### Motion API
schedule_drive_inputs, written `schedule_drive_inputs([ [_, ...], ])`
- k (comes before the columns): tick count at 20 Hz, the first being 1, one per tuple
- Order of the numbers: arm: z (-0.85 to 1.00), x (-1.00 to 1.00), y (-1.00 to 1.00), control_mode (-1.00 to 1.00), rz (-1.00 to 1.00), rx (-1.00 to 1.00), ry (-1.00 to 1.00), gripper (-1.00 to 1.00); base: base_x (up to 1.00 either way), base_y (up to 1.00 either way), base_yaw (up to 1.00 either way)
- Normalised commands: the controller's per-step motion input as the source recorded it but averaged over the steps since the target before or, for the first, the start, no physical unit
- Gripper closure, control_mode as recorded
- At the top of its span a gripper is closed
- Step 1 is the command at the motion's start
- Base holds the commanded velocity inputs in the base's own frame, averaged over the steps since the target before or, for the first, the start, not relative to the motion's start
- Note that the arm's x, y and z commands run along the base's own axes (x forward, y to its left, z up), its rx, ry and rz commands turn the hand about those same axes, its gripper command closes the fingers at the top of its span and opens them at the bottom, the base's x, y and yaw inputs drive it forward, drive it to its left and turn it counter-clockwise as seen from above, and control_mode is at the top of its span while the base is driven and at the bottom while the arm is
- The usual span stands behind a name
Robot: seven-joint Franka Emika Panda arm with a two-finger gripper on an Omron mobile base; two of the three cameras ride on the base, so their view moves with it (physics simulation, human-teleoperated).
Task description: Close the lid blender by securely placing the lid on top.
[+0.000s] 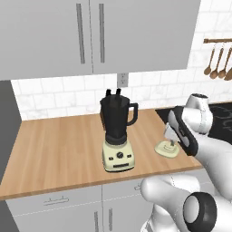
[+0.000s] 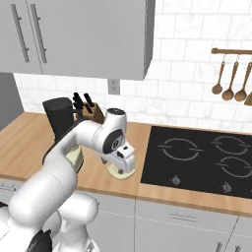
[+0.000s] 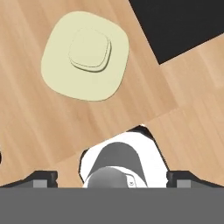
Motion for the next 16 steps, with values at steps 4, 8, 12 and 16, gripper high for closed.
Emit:
schedule_drive_inputs([
  [4, -0.24, 0.23, -0.02, -1.0, -0.01, 0.0, 0.02, -1.0, 0.0, 0.0, 0.0],
  [8, -0.04, 0.41, 0.0, -1.0, -0.02, 0.0, 0.0, -1.0, 0.0, 0.0, 0.0],
  [12, -0.09, 0.41, 0.0, -1.0, -0.02, 0.01, 0.0, -1.0, 0.0, 0.0, 0.0],
  [16, -0.28, 0.25, 0.0, -1.0, -0.01, 0.0, 0.0, -1.0, 0.0, 0.0, 0.0],
])
